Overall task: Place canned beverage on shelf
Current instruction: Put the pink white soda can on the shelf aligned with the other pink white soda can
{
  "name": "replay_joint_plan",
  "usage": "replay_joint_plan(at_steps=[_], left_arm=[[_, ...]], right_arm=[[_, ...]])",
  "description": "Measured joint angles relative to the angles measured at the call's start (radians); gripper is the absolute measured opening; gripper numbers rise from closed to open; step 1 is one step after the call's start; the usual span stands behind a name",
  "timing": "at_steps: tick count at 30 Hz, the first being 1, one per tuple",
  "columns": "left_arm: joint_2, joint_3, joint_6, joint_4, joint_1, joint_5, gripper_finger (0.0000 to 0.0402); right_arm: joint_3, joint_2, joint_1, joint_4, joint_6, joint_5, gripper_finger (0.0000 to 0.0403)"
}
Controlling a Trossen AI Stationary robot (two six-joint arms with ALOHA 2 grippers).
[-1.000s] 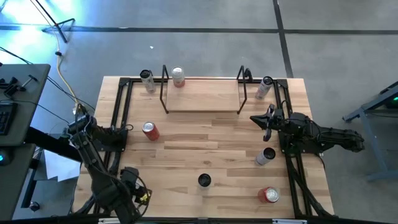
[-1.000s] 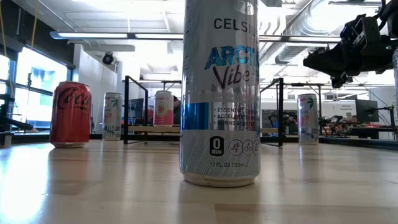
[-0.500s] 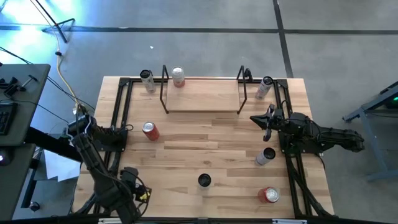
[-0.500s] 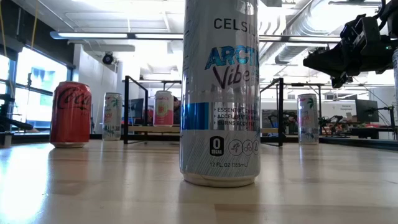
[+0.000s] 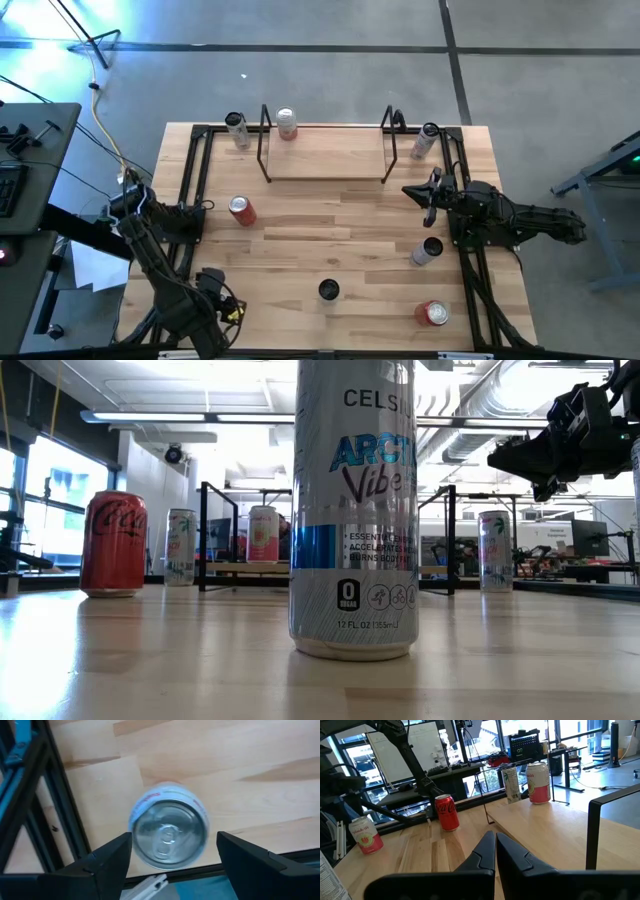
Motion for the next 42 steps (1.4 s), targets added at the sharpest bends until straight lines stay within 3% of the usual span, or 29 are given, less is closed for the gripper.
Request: replay_joint_plan(at_steps=[19, 42], left_arm=[[-0.008, -0.059, 0.015, 0.025, 0.001, 0.033, 0.0280], [-0.004, -0.029, 0.125, -0.002, 0.052, 0.047, 0.0280]], right_arm=[[0.000, 0.000, 0.000, 0.000, 0.000, 0.000, 0.0000], [0.000, 0.000, 0.000, 0.000, 0.000, 0.000, 0.0000]])
